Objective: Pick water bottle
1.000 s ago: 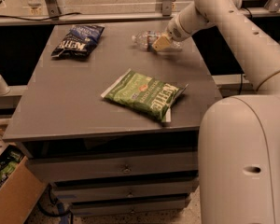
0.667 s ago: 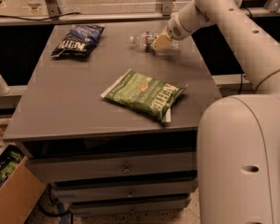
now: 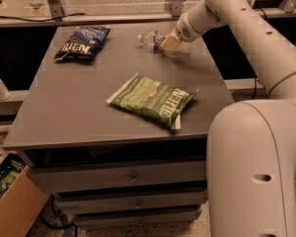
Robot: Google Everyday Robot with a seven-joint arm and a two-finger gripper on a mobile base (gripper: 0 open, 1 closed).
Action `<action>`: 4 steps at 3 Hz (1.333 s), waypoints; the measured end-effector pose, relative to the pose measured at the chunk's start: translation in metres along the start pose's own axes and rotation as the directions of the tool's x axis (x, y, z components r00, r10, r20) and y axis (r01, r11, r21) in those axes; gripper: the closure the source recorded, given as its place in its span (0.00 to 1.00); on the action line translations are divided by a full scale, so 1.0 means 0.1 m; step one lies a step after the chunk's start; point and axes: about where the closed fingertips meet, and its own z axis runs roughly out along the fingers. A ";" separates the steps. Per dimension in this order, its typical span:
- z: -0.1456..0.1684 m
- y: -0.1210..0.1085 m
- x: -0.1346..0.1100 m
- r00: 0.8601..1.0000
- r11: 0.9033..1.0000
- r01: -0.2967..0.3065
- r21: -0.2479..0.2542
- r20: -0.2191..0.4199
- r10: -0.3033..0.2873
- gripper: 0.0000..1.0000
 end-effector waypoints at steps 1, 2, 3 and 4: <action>-0.22 0.09 -0.04 0.999 1.000 0.002 0.006 0.034 -0.003 1.00; -0.72 0.35 -0.22 0.995 0.999 0.045 0.023 0.088 -0.046 1.00; -1.11 0.62 -0.40 0.987 0.994 0.103 0.031 0.124 -0.106 1.00; -1.38 0.91 -0.56 0.974 0.990 0.140 -0.011 0.183 -0.136 1.00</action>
Offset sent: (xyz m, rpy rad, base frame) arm -0.1209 -0.0014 0.1234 0.0615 -0.1837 0.0656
